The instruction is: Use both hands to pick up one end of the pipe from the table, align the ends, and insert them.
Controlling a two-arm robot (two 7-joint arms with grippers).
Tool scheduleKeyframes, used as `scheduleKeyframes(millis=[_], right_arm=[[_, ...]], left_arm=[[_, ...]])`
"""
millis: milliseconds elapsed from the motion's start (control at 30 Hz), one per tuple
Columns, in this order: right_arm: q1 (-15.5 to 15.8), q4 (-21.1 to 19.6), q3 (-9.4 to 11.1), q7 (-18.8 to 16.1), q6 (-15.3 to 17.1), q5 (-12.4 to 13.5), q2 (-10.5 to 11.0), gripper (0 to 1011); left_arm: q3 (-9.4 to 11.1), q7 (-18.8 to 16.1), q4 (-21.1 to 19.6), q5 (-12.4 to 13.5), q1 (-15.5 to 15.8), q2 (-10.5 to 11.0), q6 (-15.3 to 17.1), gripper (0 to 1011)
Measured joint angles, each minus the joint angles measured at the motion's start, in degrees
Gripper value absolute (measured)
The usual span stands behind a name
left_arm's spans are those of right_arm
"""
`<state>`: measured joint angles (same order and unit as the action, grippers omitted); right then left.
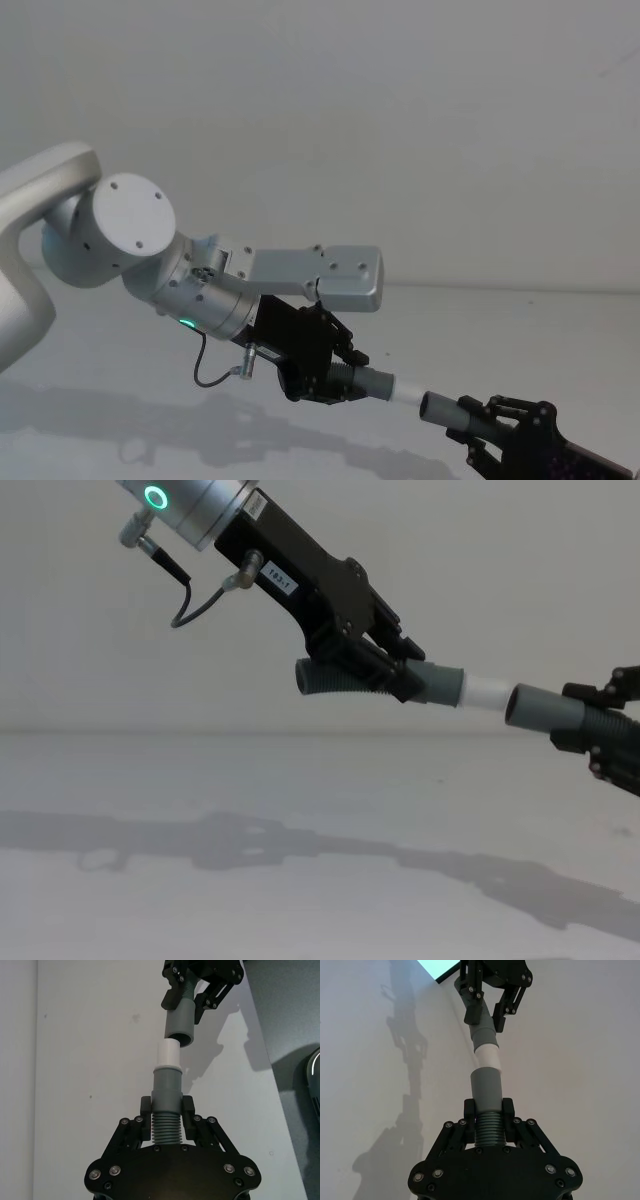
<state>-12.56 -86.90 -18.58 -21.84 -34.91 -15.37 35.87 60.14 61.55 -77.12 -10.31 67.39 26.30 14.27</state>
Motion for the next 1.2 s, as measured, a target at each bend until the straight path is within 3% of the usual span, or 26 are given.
scheduleKeyframes(millis=[633, 1200], right_arm=[[-1.0, -0.1, -0.9, 0.3, 1.6, -0.3, 0.0, 290], [-1.3, -1.0, -1.3, -0.7, 3.7, 1.0, 0.3, 290]], left_arm=[[0.0, 0.3, 0.8, -0.1, 0.1, -0.2, -1.0, 327], [0.1, 0.6, 1.5, 0.1, 0.3, -0.5, -1.5, 327]])
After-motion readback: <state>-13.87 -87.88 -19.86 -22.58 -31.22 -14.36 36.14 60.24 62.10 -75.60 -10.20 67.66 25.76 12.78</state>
